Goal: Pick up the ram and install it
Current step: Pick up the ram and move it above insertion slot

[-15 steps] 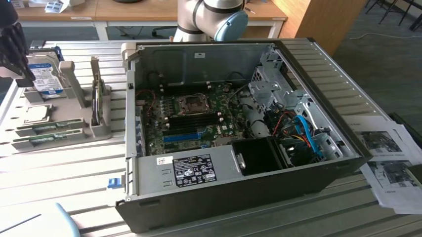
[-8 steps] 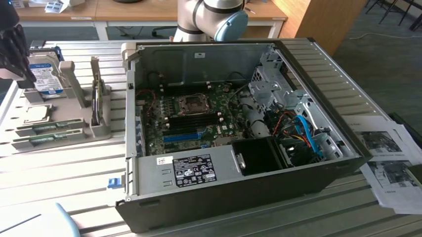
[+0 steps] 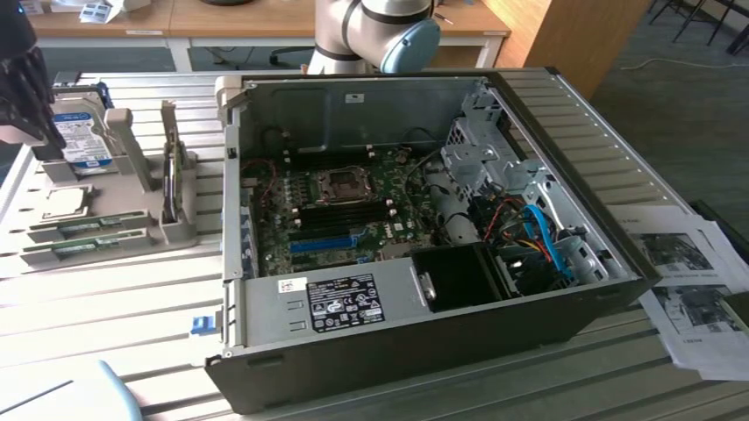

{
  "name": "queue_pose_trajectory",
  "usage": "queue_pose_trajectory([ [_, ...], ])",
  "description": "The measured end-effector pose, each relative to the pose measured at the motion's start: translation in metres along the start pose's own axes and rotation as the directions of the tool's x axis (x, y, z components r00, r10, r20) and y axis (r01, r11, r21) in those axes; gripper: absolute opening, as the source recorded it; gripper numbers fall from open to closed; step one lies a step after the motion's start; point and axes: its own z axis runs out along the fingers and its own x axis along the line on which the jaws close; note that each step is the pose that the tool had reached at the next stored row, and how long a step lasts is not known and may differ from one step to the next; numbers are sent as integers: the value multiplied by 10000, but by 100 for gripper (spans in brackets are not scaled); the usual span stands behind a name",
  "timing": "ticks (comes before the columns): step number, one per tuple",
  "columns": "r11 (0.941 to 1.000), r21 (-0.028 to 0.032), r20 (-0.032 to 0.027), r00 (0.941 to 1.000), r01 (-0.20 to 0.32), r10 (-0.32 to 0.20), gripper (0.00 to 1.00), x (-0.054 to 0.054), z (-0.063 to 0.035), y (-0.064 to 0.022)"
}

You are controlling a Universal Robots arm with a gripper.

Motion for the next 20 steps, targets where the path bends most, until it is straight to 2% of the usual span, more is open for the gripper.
queue_pose_trajectory([
  [20, 10000, 1, 0, 10000, 1, -1, 23, 1, 124, -5],
])
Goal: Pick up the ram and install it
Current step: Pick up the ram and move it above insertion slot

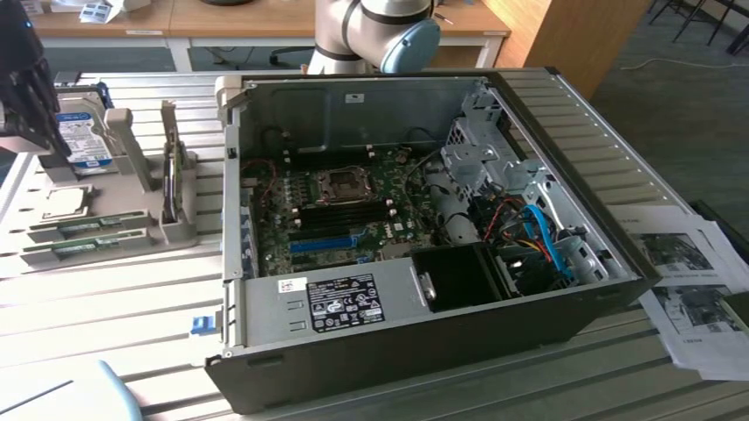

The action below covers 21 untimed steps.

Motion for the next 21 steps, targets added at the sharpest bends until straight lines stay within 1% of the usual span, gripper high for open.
queue_pose_trajectory([
  [21, 10000, 0, 0, 10000, 0, 0, 23, 1, 140, -6],
])
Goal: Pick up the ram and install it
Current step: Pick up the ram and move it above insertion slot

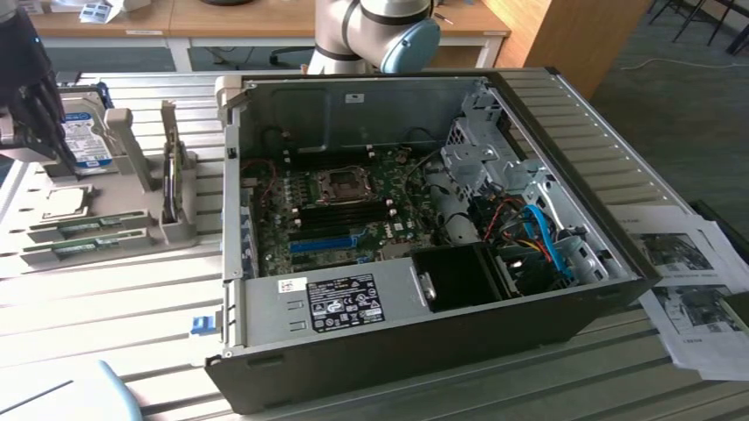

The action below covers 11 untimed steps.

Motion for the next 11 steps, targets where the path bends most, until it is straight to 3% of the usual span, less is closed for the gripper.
queue_pose_trajectory([
  [11, 10000, -1, 0, 10000, 0, 0, 23, 0, 80, -3],
])
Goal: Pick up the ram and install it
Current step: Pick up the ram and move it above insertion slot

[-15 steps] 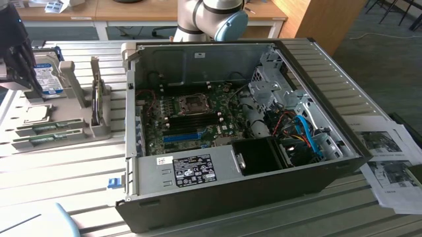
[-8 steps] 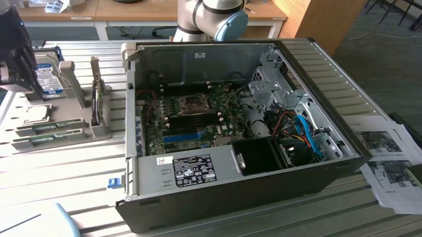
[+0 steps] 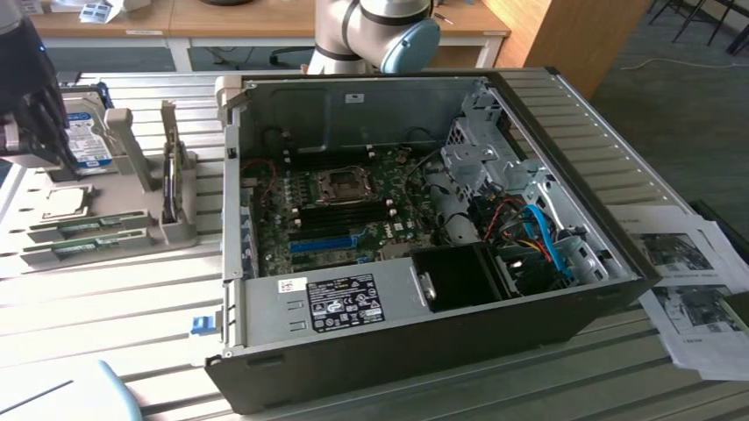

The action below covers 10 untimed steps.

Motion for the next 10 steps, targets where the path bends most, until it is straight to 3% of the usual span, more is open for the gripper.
queue_pose_trajectory([
  [10, 10000, 0, 0, 10000, 0, 0, 23, 0, 76, -3],
])
